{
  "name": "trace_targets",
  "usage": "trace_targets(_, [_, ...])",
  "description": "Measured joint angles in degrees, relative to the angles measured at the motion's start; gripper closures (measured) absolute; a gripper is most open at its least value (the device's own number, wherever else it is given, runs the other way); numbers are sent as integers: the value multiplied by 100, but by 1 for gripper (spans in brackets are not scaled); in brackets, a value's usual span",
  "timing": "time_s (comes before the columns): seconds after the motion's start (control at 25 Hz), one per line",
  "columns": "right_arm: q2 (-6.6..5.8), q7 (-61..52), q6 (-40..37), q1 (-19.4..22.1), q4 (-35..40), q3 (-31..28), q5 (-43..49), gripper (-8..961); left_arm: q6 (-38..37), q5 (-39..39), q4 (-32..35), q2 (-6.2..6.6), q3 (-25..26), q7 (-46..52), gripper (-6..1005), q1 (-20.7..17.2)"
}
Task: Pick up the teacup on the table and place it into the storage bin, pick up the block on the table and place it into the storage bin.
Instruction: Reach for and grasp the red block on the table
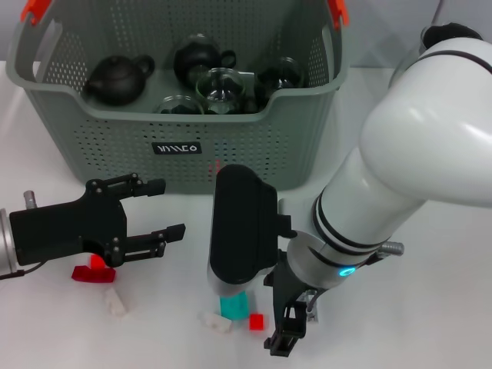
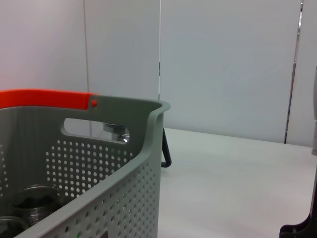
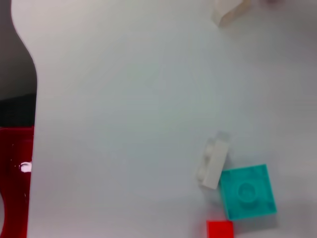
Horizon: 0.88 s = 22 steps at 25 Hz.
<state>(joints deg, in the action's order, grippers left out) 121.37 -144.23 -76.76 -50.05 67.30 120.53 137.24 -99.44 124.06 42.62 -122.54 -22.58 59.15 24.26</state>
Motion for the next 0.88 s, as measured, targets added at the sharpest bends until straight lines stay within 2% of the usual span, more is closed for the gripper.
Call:
trace_targets(0.28, [18, -1, 207, -22, -126, 119, -29, 79, 15, -4, -52, 11, 0, 0, 247, 15])
trace_targets(0.6, [28, -9, 429, -23, -196, 201, -64, 290, 31, -5, -61, 11, 0, 0, 246, 26])
trace_targets(0.88, [28, -9, 576, -35, -303, 295, -211, 415, 46, -5, -62, 11, 0, 0, 247, 20])
